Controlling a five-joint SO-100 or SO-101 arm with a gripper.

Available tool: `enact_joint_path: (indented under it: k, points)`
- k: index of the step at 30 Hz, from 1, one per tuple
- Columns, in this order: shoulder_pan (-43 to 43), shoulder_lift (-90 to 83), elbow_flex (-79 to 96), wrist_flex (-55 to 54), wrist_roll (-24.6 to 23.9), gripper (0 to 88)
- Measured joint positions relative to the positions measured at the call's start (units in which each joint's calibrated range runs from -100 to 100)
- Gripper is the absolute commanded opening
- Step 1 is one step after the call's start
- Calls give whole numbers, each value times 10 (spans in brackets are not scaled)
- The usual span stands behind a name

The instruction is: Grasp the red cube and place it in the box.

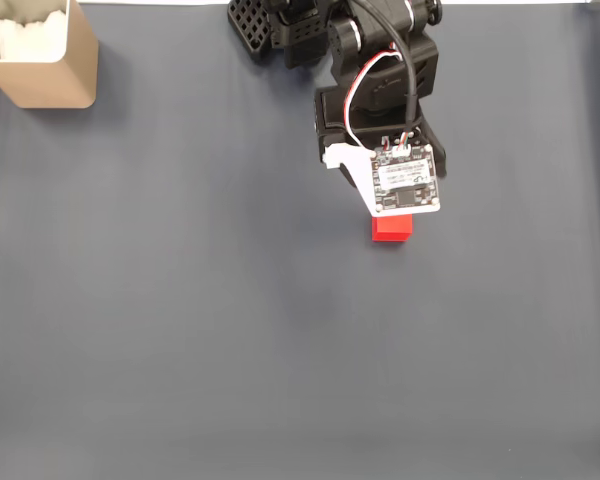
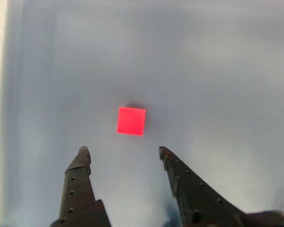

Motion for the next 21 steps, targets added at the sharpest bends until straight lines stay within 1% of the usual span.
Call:
enact_joint_path:
  k: [16,21]
  points:
    - [0,49,0,-47,-3,332]
    - [0,82,0,-66,0,352]
